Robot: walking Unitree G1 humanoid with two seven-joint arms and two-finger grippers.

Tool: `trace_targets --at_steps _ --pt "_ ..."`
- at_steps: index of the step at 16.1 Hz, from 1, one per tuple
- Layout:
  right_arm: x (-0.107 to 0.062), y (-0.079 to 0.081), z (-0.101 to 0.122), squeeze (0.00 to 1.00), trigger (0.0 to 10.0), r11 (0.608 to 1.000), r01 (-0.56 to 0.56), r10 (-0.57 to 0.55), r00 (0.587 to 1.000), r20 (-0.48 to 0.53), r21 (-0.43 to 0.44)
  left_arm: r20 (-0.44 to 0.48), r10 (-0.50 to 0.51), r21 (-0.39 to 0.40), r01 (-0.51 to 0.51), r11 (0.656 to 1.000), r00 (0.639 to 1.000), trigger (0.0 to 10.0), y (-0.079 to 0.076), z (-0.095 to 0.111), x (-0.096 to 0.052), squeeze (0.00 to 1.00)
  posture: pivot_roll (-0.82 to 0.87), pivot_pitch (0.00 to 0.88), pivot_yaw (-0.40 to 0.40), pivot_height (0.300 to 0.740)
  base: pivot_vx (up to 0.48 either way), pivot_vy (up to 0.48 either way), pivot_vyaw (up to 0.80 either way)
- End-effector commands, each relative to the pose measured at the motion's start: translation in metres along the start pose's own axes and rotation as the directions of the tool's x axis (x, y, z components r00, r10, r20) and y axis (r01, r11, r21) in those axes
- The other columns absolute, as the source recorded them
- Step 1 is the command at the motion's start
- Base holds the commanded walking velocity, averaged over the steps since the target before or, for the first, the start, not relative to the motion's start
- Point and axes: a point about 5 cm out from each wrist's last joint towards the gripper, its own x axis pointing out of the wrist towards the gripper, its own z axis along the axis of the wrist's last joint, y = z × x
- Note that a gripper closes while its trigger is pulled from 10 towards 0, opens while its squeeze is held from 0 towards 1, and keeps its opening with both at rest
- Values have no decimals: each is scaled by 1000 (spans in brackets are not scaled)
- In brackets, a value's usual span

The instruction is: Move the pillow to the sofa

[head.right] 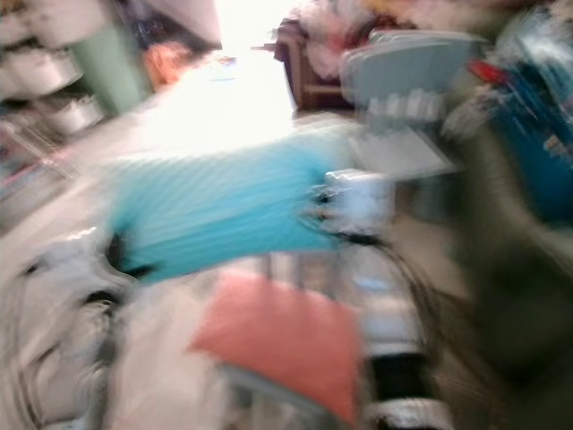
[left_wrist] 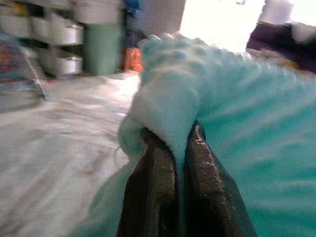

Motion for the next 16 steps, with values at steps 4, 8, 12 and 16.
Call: trace_targets --at_steps 4,8,12,16 --pt "8 33 18 0 0 995 -98 95 993 75 34 -13 124 33 -123 992 992 0 34 -1 -8 0 -120 0 85 740 0 0 0" --pt "8 34 19 0 0 994 -101 98 992 76 38 -30 118 35 -117 992 993 0 33 -4 -8 0 -119 0 85 740 0 0 0" --pt "7 36 16 0 0 993 -115 113 992 62 27 -69 125 90 -119 989 990 3059 31 -8 -8 0 -114 0 82 740 0 0 0" --pt "6 40 13 0 10000 989 -146 145 989 34 30 -76 136 67 -131 989 988 10000 33 -8 -9 0 -113 0 74 740 0 0 0"
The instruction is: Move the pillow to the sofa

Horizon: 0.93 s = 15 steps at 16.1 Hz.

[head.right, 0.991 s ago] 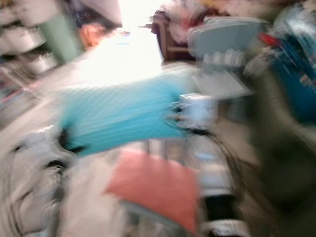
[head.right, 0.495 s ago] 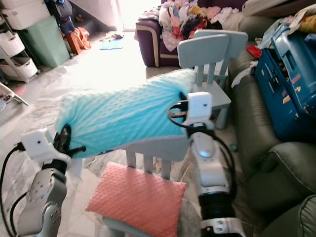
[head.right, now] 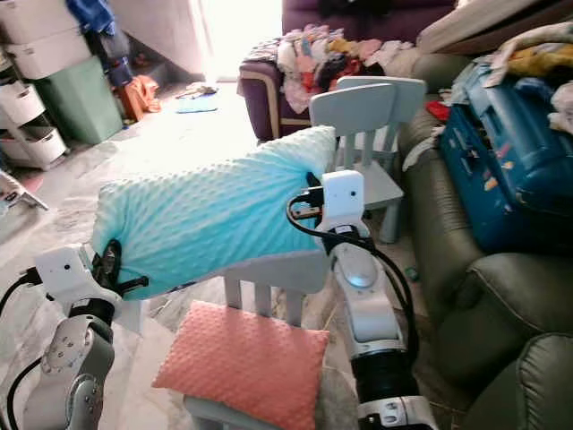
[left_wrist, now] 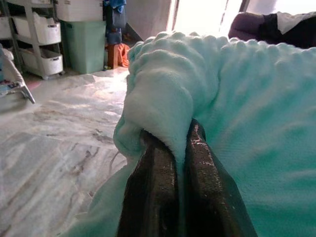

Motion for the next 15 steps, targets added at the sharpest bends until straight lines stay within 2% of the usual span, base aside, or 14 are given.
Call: trace_targets --at_steps 1,3,5,12,15 --pt "1 3 6 0 10000 1000 -16 15 1000 19 10 9 11 -12 -11 1000 1000 10000 4 5 0 0 -113 0 68 740 0 0 0" --pt "1 2 6 0 10000 1000 -18 18 1000 14 9 -1 40 8 -40 999 999 10000 6 6 0 0 -113 0 62 740 0 0 0" --pt "0 2 5 0 10000 1000 -18 18 1000 2 17 -13 55 -14 -55 998 998 10000 6 6 0 0 -114 0 58 740 0 0 0" --pt "-4 2 3 0 10000 999 -42 42 999 -29 12 -45 68 -68 -71 995 997 10000 6 -1 -8 0 -120 0 42 740 0 0 -744" --pt "-6 2 4 0 10000 999 -54 54 998 -32 -3 -57 36 -92 -41 995 998 10000 2 -2 -10 0 -131 0 38 740 0 0 0"
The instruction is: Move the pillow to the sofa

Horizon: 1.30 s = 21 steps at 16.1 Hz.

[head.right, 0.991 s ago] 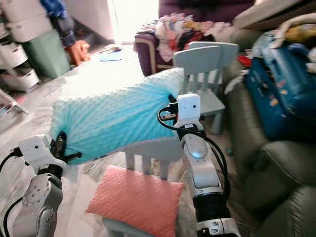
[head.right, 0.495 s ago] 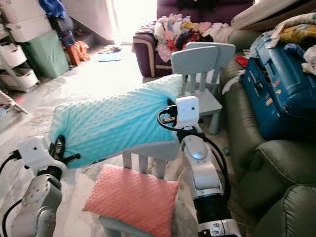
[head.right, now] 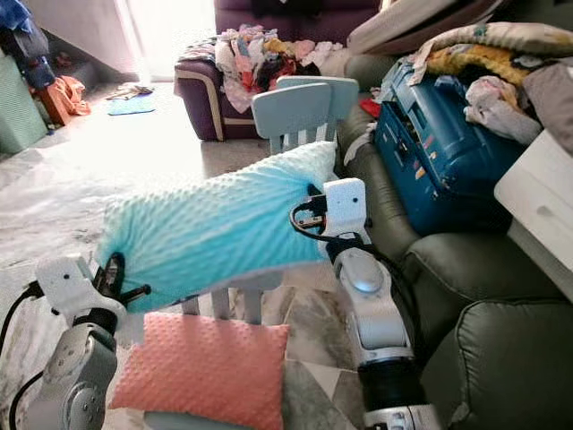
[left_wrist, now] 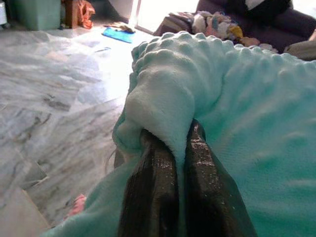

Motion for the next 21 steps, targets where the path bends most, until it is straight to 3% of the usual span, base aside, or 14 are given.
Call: trace_targets --at_steps 1,4,21 --pt "-1 2 9 0 10000 1000 -15 15 999 31 -7 12 -2 -20 2 1000 1000 10000 0 4 -1 0 -133 0 36 740 0 0 0" --pt "-2 1 8 0 10000 1000 -18 19 999 26 -8 4 -5 -32 5 999 1000 10000 0 3 -3 0 -135 0 34 740 0 0 0" --pt "-3 1 9 0 10000 1000 -21 21 1000 16 -6 -16 -7 -53 6 999 1000 10000 -1 1 -1 0 -145 0 38 740 -285 0 0"
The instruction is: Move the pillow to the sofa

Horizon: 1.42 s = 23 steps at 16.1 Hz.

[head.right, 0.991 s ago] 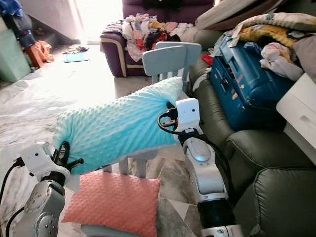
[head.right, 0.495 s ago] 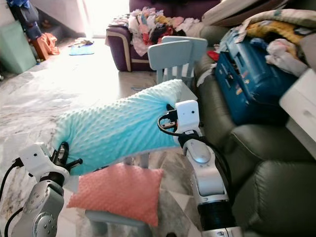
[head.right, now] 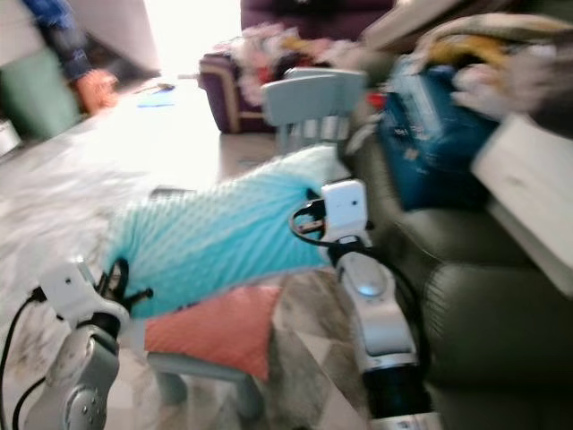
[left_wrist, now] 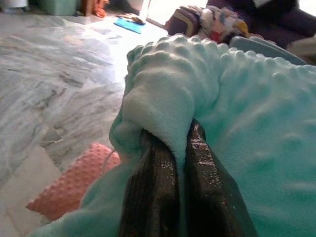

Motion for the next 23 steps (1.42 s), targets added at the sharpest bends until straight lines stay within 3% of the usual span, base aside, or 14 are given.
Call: trace_targets --at_steps 1,10,23 --pt "1 -2 9 0 10000 1000 3 -3 999 32 -8 18 -1 -9 1 1000 1000 10000 -1 5 0 0 -147 0 36 740 -292 0 0" --pt "1 -2 9 0 10000 1000 1 -1 1000 30 -8 40 -9 -82 12 997 999 10000 0 7 0 0 -152 0 35 740 -98 0 0" --pt "1 0 9 0 10000 1000 2 -1 1000 25 -5 17 -13 -102 14 995 1000 10000 1 6 2 0 -150 0 40 740 0 475 0"
